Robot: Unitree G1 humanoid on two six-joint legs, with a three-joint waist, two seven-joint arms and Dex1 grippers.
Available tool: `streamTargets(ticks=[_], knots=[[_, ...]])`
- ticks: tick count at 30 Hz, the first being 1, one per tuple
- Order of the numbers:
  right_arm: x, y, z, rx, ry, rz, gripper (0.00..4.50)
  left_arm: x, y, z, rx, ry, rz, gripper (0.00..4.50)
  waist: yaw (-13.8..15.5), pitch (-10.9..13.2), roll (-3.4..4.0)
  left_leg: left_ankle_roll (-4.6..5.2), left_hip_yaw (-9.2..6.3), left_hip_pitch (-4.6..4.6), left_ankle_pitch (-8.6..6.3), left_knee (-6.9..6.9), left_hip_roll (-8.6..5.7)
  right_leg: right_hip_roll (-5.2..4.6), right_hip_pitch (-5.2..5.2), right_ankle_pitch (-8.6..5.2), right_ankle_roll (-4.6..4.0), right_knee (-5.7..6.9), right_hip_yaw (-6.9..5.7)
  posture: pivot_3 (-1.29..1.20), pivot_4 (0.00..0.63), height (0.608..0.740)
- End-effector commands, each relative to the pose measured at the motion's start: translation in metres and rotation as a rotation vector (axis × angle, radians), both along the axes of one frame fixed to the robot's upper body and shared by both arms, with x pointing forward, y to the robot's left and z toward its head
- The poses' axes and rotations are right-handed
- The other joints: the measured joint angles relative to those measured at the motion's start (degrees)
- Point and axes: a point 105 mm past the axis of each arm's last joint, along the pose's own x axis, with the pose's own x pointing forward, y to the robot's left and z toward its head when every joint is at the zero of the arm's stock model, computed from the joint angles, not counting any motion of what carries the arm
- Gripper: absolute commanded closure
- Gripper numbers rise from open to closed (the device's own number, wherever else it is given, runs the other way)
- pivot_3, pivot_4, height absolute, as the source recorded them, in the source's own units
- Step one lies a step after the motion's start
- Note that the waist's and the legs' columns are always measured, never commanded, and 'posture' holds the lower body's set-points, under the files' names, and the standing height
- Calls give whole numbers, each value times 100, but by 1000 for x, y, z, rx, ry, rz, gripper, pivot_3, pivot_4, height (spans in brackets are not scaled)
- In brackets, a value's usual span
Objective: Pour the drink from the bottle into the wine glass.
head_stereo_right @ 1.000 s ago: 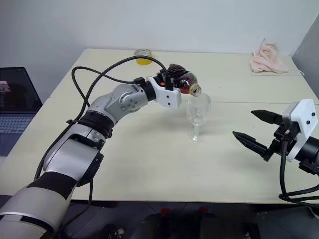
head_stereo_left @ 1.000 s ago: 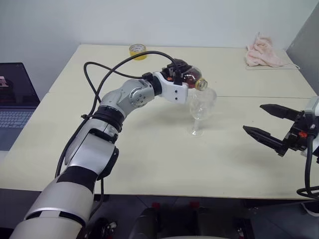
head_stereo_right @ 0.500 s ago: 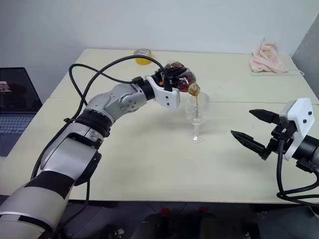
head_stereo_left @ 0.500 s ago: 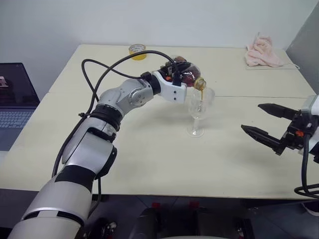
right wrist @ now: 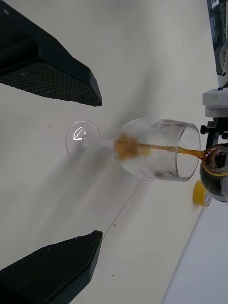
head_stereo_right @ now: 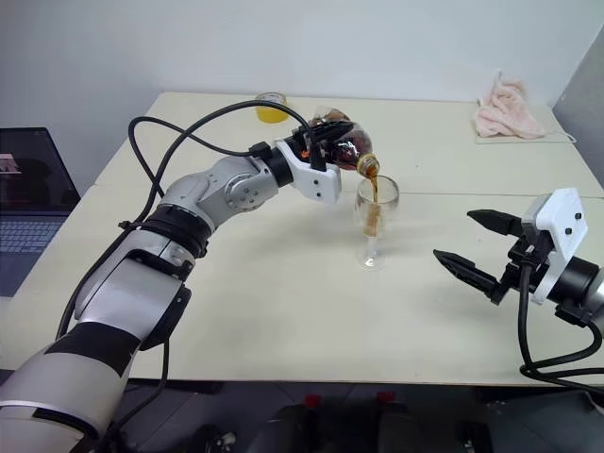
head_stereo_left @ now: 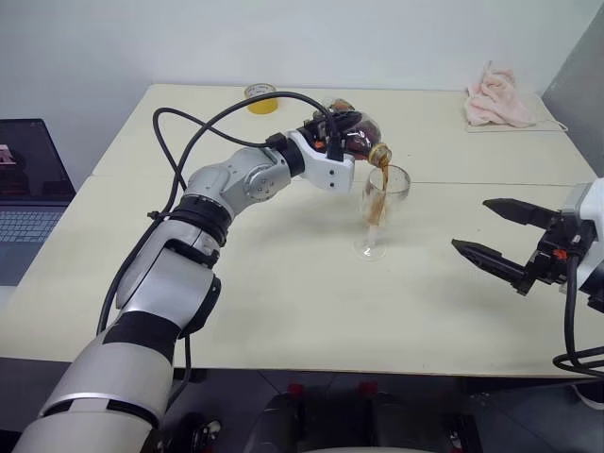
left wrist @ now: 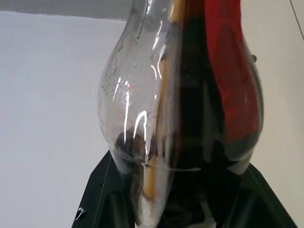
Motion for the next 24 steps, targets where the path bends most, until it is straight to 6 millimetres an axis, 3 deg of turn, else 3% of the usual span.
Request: streamTargets(ticks=[1, 24], knots=[[-2, 2, 9, -17, -56, 7, 0, -4, -2, 27, -28, -88, -15, 2787, 0, 0, 0, 0, 0, 0, 0, 0, 0, 0, 0, 0, 0, 0, 0, 0, 150, 740], [-1, 1, 9, -17, -54, 5, 0, 0, 3, 38, -41, -144, 21, 2787, 0, 0, 0, 0, 1, 0, 0, 1, 0, 0, 0, 0, 0, 1, 0, 0, 150, 740]])
